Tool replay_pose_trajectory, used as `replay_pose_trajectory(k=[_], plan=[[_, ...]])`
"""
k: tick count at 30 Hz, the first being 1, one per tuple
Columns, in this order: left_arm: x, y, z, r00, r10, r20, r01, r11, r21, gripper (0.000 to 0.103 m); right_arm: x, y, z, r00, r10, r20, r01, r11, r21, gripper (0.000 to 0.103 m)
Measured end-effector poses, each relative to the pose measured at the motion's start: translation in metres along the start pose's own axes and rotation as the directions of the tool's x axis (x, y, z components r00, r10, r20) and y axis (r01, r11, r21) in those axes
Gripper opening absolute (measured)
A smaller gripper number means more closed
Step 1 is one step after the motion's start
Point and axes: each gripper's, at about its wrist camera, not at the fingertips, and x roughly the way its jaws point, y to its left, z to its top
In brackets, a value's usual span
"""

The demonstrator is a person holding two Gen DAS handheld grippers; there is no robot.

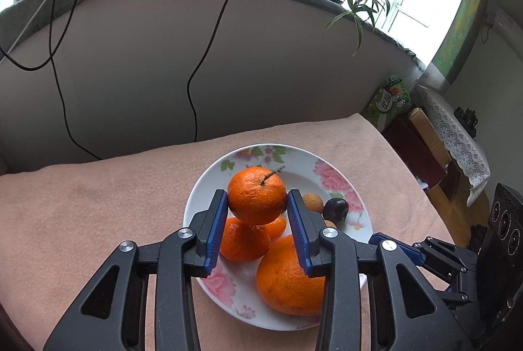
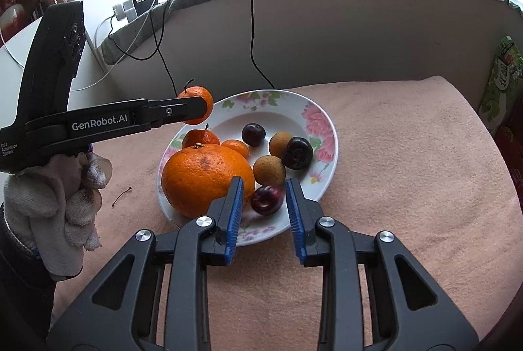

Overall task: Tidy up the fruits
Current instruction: 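Open the left tool over the plate while the right tool opens releasing the cherry, then withdraw both tools from the plate toward the large orange by the wall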

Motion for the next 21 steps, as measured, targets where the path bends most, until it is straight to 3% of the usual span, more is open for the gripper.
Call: replay_pose_trajectory(k=[2, 4, 5, 7, 12, 15, 21], plan=[[-0.001, 0.0, 0.001, 1.0, -0.002, 0.005, 0.002, 1.0, -0.002, 0.048, -0.001, -0.001, 0.001, 1.0, 0.007, 0.008, -0.007, 1.0, 0.005, 0.044], [-0.003, -0.001, 0.002, 1.0, -0.002, 0.011, 0.002, 1.0, 0.0, 0.05, -0.005, -0.001, 0.0, 1.0, 0.011, 0.024, -0.012, 1.0, 0.007, 0.061], [-0.004, -0.001, 0.002, 1.0, 0.0, 0.014, 0.0, 1.0, -0.001, 0.05, -0.007, 0.0, 0.0, 1.0, 0.009, 0.029, -0.009, 1.0, 0.003, 0.062], [-0.007, -0.001, 0.003, 1.0, -0.001, 0.02, 0.001, 1.0, -0.005, 0.062, -0.009, 0.002, -0.001, 0.999, 0.007, 0.032, -0.007, 1.0, -0.007, 0.066], [-0.013, 0.001, 0.002, 1.0, 0.001, 0.031, -0.001, 1.0, -0.014, 0.064, -0.018, 0.01, -0.003, 0.998, -0.001, 0.063, 0.003, 0.999, -0.034, 0.078], [-0.019, 0.0, 0.001, 0.999, 0.013, 0.039, -0.012, 1.0, -0.012, 0.074, -0.022, 0.014, -0.003, 0.997, -0.006, 0.076, 0.009, 0.999, -0.046, 0.087], [-0.027, -0.005, -0.003, 0.998, 0.052, 0.047, -0.052, 0.999, 0.007, 0.08, -0.029, 0.018, -0.005, 0.996, -0.019, 0.082, 0.023, 0.999, -0.047, 0.088]])
